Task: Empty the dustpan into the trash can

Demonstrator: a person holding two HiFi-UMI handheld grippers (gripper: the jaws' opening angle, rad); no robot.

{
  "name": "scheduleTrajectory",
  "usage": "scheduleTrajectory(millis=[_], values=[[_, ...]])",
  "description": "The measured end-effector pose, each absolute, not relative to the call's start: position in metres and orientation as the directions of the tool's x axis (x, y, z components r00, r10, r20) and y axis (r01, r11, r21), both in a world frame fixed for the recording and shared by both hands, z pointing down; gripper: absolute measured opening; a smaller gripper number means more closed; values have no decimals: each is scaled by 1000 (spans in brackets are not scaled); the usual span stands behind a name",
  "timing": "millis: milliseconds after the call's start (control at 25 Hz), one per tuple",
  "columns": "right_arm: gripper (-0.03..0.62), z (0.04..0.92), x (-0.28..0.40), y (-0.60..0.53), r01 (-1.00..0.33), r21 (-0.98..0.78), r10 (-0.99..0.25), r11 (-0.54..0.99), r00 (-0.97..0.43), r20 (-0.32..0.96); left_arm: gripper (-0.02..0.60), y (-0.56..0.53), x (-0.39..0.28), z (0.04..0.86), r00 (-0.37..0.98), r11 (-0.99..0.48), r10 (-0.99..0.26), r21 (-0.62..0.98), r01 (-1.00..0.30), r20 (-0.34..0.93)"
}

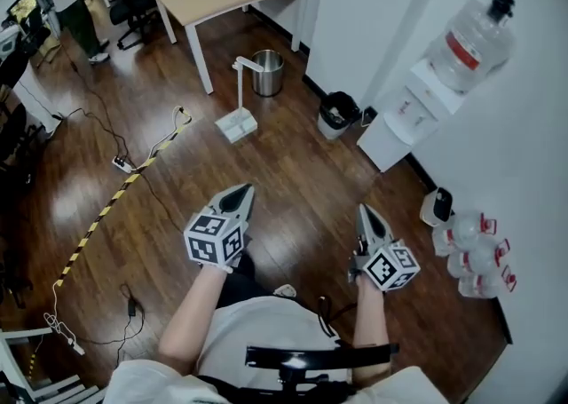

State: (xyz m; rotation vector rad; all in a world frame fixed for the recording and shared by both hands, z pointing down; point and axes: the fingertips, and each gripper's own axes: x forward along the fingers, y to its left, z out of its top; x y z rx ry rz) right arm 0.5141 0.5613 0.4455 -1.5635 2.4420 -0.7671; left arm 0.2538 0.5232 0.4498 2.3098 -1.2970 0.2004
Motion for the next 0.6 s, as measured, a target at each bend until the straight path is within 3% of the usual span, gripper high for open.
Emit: scheduleTrajectory(millis=[600], values=[[279, 452, 367, 411, -824, -432, -856, 367, -481, 189, -10, 394, 121, 471, 525, -394, -773, 380, -837, 356]])
